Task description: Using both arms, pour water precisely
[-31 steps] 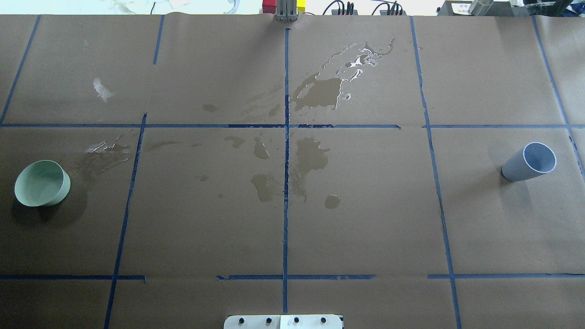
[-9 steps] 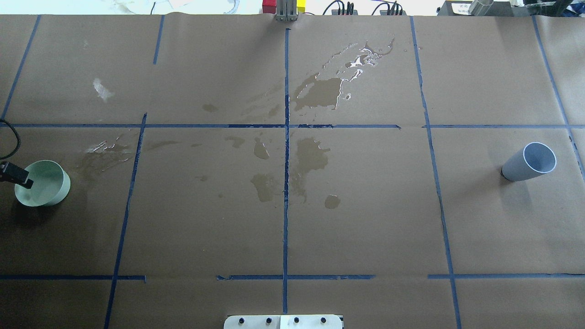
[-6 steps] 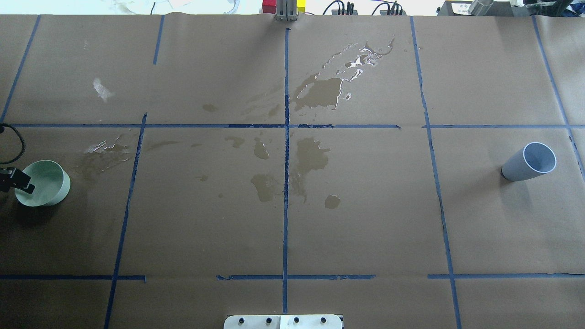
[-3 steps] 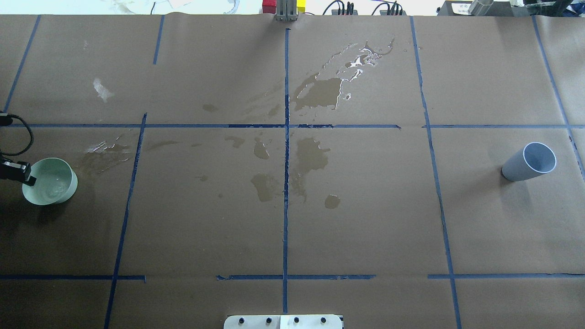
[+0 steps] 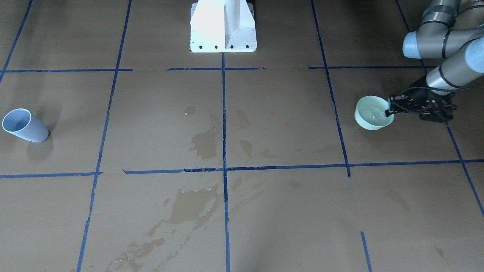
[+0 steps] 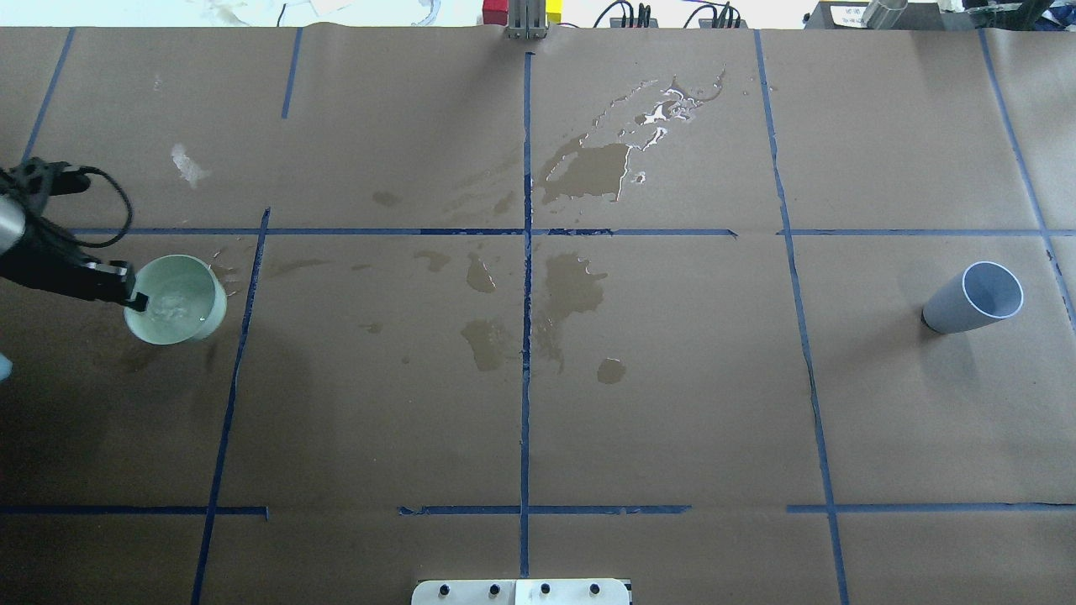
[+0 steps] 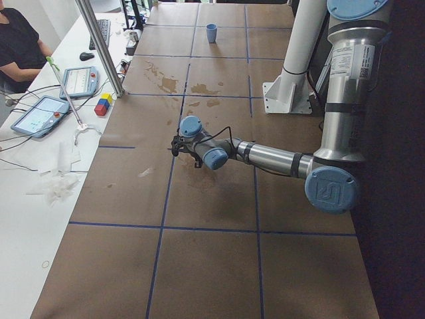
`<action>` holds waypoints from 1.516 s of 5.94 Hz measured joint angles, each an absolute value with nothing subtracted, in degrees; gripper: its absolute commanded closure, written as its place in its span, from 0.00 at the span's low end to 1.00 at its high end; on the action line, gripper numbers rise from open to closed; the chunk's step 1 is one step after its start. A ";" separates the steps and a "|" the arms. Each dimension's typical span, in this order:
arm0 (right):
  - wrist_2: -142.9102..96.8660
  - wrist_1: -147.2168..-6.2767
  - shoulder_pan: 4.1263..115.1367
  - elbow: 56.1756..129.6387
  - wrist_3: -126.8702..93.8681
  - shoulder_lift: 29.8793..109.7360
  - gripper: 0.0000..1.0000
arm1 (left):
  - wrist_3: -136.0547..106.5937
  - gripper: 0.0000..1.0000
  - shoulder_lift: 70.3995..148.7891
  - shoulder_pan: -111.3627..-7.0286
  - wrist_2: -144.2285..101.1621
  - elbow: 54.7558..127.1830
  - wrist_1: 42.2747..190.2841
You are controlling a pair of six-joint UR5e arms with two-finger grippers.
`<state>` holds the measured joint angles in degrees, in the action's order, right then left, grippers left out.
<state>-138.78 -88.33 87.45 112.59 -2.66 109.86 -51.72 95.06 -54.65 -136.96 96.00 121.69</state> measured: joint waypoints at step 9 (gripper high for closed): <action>-142.31 -85.71 87.45 112.59 -3.42 109.75 0.00 | -71.92 0.99 131.98 -32.89 -119.09 83.96 105.73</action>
<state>-142.31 -85.71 87.45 112.59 -3.42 109.75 -71.92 131.98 -32.89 -119.09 83.96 105.73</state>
